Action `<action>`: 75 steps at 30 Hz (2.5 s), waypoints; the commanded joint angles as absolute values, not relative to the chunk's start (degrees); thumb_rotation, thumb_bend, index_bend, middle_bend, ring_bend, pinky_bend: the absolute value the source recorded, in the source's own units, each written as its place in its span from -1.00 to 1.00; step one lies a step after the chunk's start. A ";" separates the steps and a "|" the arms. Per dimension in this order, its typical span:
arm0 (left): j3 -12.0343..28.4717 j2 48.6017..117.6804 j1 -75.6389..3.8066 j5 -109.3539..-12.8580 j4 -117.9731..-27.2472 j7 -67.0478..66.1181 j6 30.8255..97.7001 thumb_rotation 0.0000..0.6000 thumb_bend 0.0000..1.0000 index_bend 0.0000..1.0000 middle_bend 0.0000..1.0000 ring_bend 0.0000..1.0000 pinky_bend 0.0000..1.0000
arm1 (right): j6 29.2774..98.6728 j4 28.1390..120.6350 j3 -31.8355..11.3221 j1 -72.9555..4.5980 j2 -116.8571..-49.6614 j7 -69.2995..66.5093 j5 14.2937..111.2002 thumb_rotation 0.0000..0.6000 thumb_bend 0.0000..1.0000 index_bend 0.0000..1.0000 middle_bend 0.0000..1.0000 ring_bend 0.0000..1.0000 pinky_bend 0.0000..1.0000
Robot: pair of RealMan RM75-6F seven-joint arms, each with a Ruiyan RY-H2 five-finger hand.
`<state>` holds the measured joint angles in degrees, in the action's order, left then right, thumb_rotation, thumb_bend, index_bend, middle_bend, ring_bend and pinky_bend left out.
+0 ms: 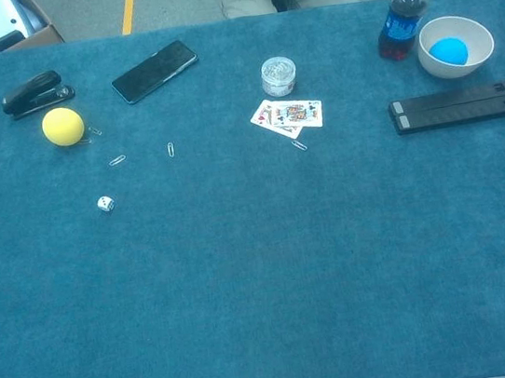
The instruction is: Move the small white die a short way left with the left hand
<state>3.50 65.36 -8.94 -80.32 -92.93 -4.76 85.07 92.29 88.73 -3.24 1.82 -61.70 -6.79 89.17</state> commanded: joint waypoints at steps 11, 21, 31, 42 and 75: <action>1.84 62.45 -13.03 -84.20 -94.38 -3.70 76.48 1.00 0.31 -0.68 -0.22 -0.29 -0.31 | 91.66 88.65 -3.22 1.40 -61.66 -7.11 89.17 1.00 -0.46 -0.10 -0.24 -0.54 -0.34; 0.28 61.24 -20.45 -87.93 -96.19 -5.21 64.48 1.00 0.37 -0.55 0.84 0.71 0.59 | 91.60 88.23 -3.19 1.59 -61.61 -7.50 88.64 1.00 -0.46 -0.10 -0.24 -0.54 -0.34; -1.00 64.24 -25.09 -86.34 -96.21 -8.55 55.60 1.00 0.46 -0.41 1.00 1.00 0.86 | 90.88 87.48 -3.24 1.49 -61.86 -7.80 87.89 1.00 -0.46 -0.10 -0.24 -0.54 -0.34; -2.11 68.25 -26.45 -85.66 -94.56 -8.79 53.57 1.00 0.46 -0.43 1.00 1.00 0.87 | 90.17 86.64 -3.29 1.11 -62.48 -8.34 87.65 1.00 -0.46 -0.10 -0.24 -0.54 -0.34; -1.84 78.19 -30.53 -76.55 -89.00 -14.53 48.37 1.00 0.46 -0.51 1.00 1.00 0.88 | 90.21 83.60 -3.59 1.93 -63.01 -11.14 86.11 1.00 -0.46 -0.10 -0.24 -0.54 -0.34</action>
<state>-1.82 78.18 -30.53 -76.56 -89.01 -14.54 48.36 90.21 83.60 -3.59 1.93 -63.01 -11.13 86.10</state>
